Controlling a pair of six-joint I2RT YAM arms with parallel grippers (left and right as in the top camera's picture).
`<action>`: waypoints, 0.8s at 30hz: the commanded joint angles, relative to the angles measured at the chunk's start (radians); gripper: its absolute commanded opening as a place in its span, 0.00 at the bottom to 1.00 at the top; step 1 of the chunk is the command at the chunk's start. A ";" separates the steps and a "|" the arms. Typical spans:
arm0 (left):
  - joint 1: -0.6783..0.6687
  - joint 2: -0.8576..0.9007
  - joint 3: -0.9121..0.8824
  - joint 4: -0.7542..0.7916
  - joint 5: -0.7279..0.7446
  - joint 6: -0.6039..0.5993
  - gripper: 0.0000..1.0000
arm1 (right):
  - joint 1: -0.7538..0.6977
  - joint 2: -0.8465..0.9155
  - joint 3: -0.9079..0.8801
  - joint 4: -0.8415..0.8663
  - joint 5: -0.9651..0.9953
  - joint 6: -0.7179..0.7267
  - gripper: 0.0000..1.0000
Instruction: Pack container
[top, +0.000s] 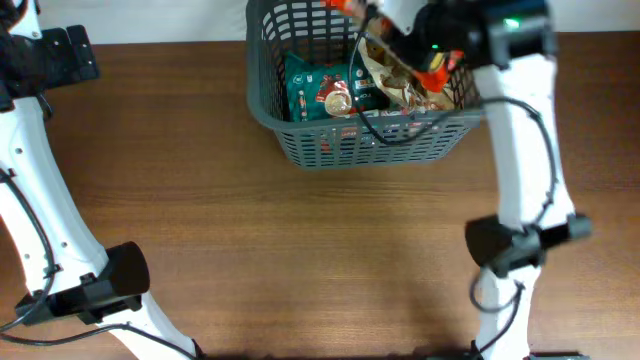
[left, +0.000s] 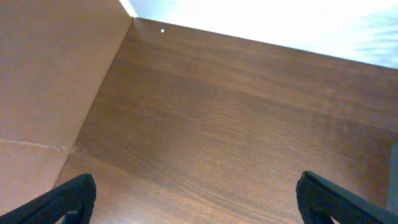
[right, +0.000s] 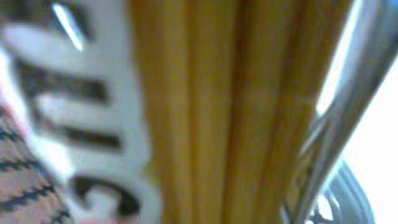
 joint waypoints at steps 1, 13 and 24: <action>0.003 0.005 -0.003 0.000 -0.004 -0.014 0.99 | 0.002 0.039 0.010 0.022 -0.003 -0.164 0.43; 0.003 0.005 -0.003 0.000 -0.004 -0.014 0.99 | 0.049 0.121 0.010 -0.028 0.018 -0.283 0.40; 0.003 0.005 -0.003 0.000 -0.004 -0.014 0.99 | 0.063 -0.074 0.011 0.068 0.080 0.147 0.51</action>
